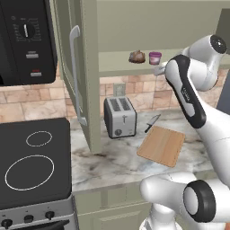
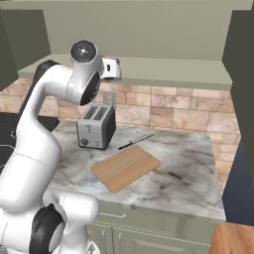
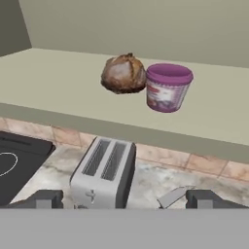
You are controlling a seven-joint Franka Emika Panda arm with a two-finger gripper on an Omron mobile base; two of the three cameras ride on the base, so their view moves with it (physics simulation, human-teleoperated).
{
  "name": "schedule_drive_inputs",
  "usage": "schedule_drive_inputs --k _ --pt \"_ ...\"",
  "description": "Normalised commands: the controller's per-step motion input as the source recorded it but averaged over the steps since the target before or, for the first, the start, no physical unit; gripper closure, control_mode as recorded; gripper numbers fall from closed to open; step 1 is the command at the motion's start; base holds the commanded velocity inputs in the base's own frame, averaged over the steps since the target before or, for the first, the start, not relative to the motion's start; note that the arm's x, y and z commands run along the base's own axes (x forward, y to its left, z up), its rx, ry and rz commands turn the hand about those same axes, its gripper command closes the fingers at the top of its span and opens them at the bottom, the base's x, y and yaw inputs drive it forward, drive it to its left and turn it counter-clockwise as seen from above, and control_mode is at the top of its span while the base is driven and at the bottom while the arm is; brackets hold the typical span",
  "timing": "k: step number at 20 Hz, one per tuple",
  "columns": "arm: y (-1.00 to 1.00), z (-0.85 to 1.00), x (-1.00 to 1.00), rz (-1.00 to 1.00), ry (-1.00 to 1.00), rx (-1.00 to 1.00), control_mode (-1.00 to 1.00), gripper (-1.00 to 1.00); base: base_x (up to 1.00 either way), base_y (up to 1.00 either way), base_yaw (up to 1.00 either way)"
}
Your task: Pick the bread, place it on the cutting board, pick the jam, place it on the counter, and close the cabinet.
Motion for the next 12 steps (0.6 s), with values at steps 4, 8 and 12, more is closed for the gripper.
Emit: schedule_drive_inputs --k 4,8,12 --pt "-0.15 0.00 0.36 0.00 -0.04 0.00 -1.00 -1.00 0.00 0.00 0.00" --pt "-0.16 0.00 0.38 0.00 -0.03 0.00 -1.00 -1.00 0.00 0.00 0.00" --pt "-0.17 0.00 0.38 0.00 -0.02 0.00 -1.00 -1.00 0.00 0.00 0.00"
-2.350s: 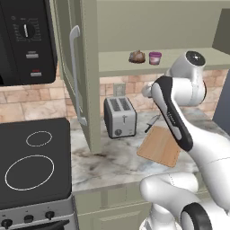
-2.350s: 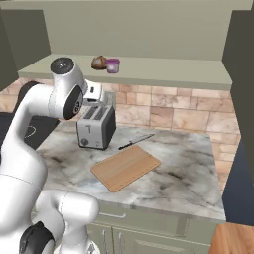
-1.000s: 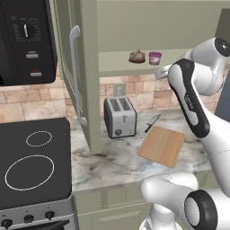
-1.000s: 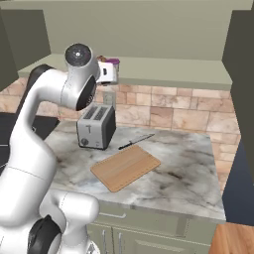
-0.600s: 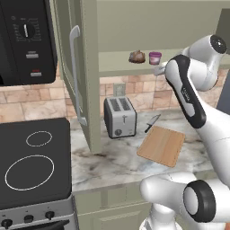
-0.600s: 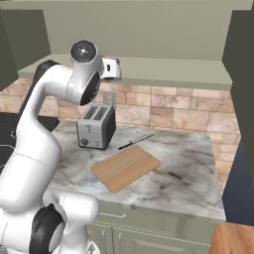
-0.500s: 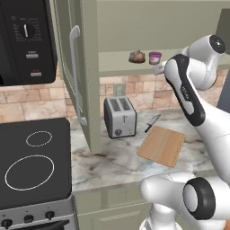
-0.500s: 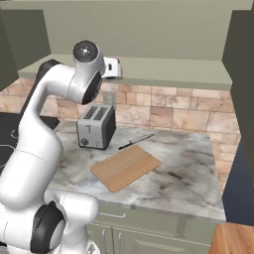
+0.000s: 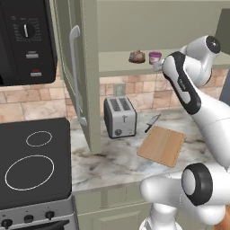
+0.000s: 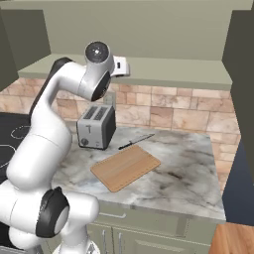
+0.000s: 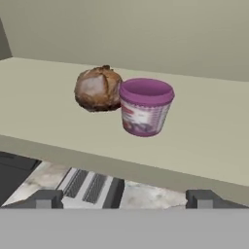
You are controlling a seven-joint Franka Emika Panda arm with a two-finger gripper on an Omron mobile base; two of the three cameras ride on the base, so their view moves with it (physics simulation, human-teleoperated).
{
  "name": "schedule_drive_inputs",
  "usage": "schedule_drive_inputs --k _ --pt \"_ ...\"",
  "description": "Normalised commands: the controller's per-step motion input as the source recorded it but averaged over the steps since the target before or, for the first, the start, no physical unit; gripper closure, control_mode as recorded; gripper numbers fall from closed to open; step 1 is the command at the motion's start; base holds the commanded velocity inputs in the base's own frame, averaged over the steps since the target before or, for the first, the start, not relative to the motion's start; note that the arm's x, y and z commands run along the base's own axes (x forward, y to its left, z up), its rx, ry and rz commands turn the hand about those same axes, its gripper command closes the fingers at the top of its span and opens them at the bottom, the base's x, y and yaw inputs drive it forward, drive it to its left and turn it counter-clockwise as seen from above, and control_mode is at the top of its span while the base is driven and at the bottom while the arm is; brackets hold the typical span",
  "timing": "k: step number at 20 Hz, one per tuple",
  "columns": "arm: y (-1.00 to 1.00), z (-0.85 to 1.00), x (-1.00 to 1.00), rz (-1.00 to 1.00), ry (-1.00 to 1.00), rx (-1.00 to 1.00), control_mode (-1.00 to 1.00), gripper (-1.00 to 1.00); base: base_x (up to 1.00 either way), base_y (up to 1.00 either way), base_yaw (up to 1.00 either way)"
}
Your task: Pick the bread, place it on the cutting board, pick the jam, place it on the counter, and close the cabinet.
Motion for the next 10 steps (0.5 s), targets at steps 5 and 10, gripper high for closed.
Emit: schedule_drive_inputs --k 5,10 --pt "-0.13 0.10 0.36 0.00 0.00 0.00 -1.00 -1.00 0.00 0.00 0.00" --pt "-0.05 0.15 0.31 0.00 0.00 0.00 -1.00 -1.00 0.00 0.00 0.00"
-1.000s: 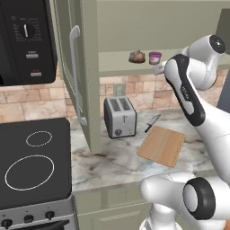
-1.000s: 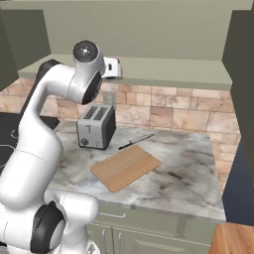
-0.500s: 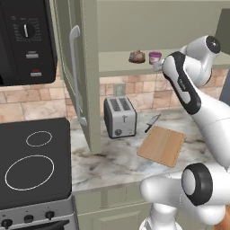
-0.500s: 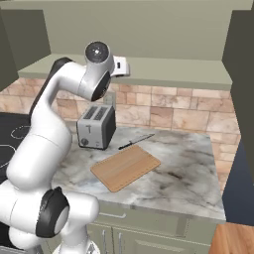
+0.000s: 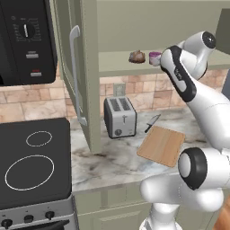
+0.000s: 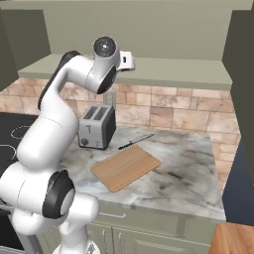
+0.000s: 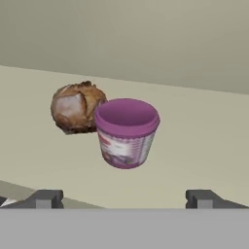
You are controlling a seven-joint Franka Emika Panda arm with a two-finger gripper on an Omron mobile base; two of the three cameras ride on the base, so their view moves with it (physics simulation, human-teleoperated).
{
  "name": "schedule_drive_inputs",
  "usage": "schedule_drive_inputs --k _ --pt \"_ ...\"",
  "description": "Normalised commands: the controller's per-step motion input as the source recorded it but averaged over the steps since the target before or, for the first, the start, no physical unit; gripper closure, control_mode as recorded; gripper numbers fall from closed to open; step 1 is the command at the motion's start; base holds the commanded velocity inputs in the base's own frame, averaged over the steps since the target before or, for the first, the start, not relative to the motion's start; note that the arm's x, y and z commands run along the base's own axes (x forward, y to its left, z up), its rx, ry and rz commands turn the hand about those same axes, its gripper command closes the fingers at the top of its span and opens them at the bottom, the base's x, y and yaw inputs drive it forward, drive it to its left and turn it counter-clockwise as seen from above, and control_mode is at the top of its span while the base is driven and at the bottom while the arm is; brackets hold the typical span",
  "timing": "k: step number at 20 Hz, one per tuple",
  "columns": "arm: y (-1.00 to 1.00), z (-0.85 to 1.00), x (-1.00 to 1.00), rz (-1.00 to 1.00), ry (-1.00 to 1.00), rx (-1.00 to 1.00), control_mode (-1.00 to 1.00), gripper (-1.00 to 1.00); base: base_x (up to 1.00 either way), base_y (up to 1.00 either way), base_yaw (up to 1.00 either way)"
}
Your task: Pick the bread, place it on the cutting board, pick the jam, place it on the counter, and close the cabinet.
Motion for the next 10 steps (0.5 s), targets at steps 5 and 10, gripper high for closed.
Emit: schedule_drive_inputs --k 5,10 --pt "0.00 0.05 0.22 0.00 0.00 0.00 -1.00 -1.00 0.00 0.00 0.00" --pt "0.00 0.00 0.08 0.00 0.00 0.00 -1.00 -1.00 0.00 0.00 0.00"
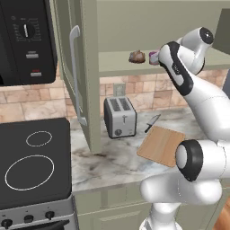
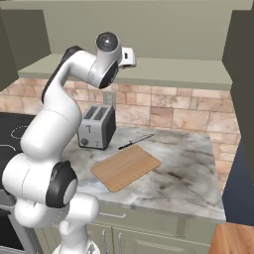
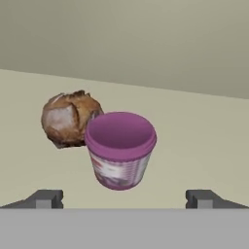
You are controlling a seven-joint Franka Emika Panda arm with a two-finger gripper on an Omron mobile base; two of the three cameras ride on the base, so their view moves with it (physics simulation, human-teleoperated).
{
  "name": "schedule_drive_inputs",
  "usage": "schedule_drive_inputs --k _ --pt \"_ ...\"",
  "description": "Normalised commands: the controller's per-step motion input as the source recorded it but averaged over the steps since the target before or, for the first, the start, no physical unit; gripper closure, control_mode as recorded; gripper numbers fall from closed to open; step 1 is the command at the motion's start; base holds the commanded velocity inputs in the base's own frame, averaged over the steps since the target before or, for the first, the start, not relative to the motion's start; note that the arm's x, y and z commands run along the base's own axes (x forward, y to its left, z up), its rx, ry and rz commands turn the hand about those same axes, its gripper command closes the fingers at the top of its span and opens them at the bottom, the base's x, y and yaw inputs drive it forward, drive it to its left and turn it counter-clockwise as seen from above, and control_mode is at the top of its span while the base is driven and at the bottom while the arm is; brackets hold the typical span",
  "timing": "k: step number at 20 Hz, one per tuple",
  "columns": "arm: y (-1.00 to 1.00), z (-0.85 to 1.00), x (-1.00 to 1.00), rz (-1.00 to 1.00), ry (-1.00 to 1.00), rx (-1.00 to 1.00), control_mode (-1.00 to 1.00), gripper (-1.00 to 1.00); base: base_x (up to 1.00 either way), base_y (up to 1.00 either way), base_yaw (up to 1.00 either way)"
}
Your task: Pick the bread, place it on the cutting board, pick the jam, place it on the counter, and close the cabinet.
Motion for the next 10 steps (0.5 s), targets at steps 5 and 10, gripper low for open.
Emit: schedule_drive_inputs --k 5,10 --pt "0.00 -0.07 0.09 0.00 0.00 0.00 -1.00 -1.00 0.00 0.00 0.00" --pt "0.00 -0.09 0.03 0.00 0.00 0.00 -1.00 -1.00 0.00 0.00 0.00"
